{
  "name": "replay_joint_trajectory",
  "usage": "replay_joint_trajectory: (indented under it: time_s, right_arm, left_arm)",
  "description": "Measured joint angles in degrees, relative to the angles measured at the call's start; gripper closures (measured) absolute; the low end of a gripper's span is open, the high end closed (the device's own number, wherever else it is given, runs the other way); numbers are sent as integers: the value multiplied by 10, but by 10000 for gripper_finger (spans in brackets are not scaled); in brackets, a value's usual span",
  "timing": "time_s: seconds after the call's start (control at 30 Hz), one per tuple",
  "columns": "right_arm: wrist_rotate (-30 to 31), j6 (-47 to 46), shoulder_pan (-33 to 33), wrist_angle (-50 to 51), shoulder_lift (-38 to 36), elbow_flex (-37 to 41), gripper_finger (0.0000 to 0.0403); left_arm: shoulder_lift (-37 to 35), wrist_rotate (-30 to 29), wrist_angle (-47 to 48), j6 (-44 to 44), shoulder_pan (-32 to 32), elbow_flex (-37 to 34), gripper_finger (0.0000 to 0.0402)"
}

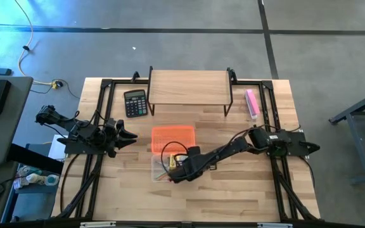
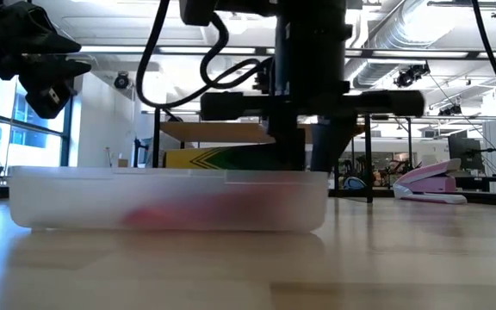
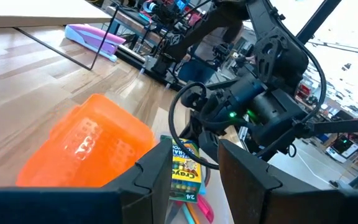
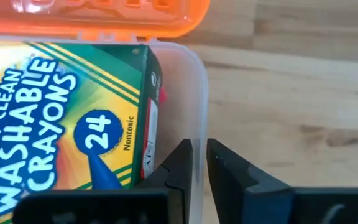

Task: Pack school essentials
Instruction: Move the supply box to the center of the table, then close the supply box

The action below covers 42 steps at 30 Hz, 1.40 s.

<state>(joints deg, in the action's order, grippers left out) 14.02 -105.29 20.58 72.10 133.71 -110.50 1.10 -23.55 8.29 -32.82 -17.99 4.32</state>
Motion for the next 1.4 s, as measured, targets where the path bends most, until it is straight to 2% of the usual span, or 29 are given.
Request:
replay_joint_trajectory:
  time_s: [0.2,0.57,0.8,1.03,1.4]
  right_arm:
    - [-10,-29,16,9,0,0,372]
    - [-16,-24,17,11,0,0,371]
    - [-34,-23,14,18,0,0,338]
    - [-42,-24,14,29,-6,-1,296]
    - [-12,-27,17,47,-46,-1,290]
  left_arm:
    - [0,0,0,0,0,0,284]
    - [0,7,0,0,0,0,284]
    - [0,34,0,0,0,0,284]
    - [0,34,0,0,0,0,284]
    - [0,35,2,0,0,0,284]
